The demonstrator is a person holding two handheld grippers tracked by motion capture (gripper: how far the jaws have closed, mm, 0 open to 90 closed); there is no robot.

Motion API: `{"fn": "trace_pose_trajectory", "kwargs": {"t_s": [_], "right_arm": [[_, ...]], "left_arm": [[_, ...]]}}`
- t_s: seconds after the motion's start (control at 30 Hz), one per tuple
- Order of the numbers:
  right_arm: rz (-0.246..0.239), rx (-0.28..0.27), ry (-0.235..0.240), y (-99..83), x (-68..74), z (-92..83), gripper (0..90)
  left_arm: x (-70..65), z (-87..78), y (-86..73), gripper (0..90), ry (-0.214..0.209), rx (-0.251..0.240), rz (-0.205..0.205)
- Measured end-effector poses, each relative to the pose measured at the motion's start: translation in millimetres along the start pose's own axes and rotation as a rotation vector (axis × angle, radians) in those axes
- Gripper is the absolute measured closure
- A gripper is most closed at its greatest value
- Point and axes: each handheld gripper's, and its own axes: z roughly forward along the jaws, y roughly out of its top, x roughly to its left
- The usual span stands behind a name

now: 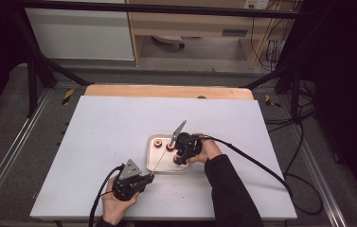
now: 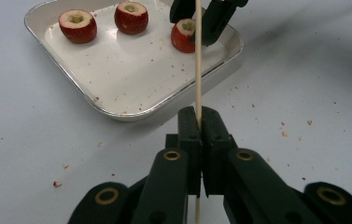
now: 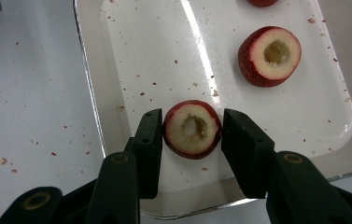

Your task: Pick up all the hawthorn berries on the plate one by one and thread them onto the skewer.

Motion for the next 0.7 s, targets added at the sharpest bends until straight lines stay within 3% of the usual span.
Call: {"fn": "trace_pose_trajectory", "kwargs": {"t_s": [0.17, 0.4, 0.43, 0.53, 0.63, 0.67, 0.7], "right_arm": [[-0.022, -0.004, -0.009, 0.4, -0.7, 1.4, 58.6], [-0.003, -0.002, -0.021, 0.9, -0.6, 3.3, 59.3], [0.037, -0.015, -0.031, 1.6, 0.1, 0.8, 59.3], [0.077, -0.045, -0.043, 1.9, 0.0, -4.0, 59.3], [0.16, -0.083, -0.051, 1.9, -0.4, -14.2, 59.4], [0.218, -0.115, -0.053, 0.3, 0.2, -21.7, 59.4], [0.218, -0.115, -0.053, 0.3, 0.2, -21.7, 59.4]], "left_arm": [[0.1, 0.1, -0.1, 88.0, -0.001, 0.002, 0.0], [0.3, -0.1, -0.2, 88.0, -0.003, 0.001, -0.001], [0.4, -0.3, -0.2, 88.0, -0.002, -0.002, -0.002], [0.3, -1.3, -0.1, 88.0, 0.0, -0.01, -0.008], [0.6, -2.3, 0.1, 88.0, 0.001, -0.02, -0.013], [0.6, -2.6, 0.1, 88.0, 0.002, -0.025, -0.017], [0.9, -3.0, 0.2, 88.0, 0.003, -0.029, -0.017]]}}
